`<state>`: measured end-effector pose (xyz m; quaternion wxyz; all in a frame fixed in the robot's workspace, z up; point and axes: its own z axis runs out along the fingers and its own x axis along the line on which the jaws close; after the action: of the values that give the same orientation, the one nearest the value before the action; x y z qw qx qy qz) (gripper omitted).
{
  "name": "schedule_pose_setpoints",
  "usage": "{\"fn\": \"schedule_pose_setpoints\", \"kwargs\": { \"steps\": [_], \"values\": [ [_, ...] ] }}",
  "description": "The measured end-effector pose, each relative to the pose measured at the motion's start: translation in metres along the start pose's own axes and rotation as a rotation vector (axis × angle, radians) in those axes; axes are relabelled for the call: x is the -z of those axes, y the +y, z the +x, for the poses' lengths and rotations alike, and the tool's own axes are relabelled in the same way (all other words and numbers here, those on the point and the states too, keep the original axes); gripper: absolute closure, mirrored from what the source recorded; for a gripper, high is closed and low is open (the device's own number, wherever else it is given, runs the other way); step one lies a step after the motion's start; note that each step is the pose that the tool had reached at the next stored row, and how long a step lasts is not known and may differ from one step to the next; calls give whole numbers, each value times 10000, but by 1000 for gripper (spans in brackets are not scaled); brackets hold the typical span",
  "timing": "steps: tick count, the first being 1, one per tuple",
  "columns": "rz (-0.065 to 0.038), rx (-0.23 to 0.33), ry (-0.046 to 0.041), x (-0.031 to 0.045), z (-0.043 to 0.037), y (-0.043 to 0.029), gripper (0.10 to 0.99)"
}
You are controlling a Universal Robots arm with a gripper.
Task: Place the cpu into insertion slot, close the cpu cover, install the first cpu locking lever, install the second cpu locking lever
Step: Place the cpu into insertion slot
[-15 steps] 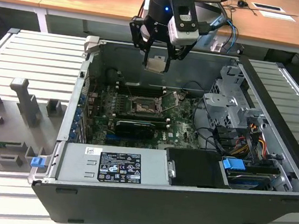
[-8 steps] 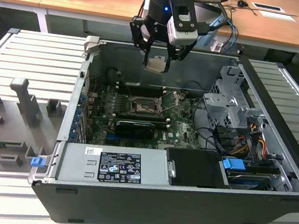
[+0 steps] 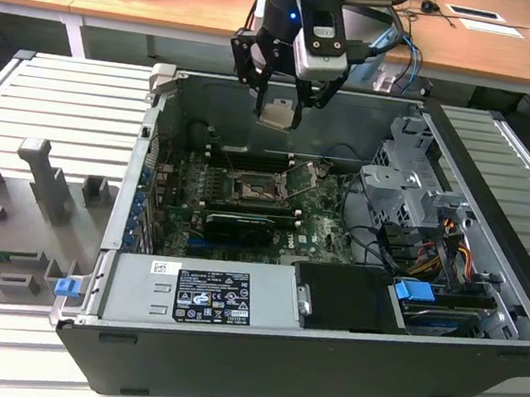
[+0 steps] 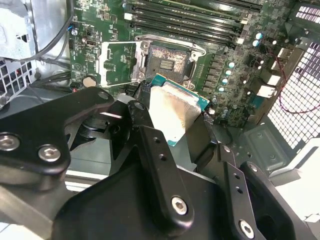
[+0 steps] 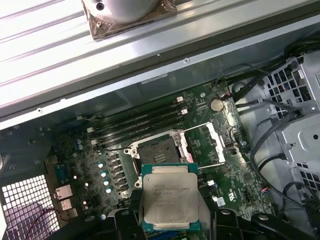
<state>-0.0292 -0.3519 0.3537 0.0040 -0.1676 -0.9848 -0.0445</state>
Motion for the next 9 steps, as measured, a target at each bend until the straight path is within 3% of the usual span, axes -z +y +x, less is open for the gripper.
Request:
{"fn": "schedule_pose_setpoints", "kwargs": {
  "steps": [9],
  "values": [
    [-9,-406,-35,-3,0,0,557]
  ]
}}
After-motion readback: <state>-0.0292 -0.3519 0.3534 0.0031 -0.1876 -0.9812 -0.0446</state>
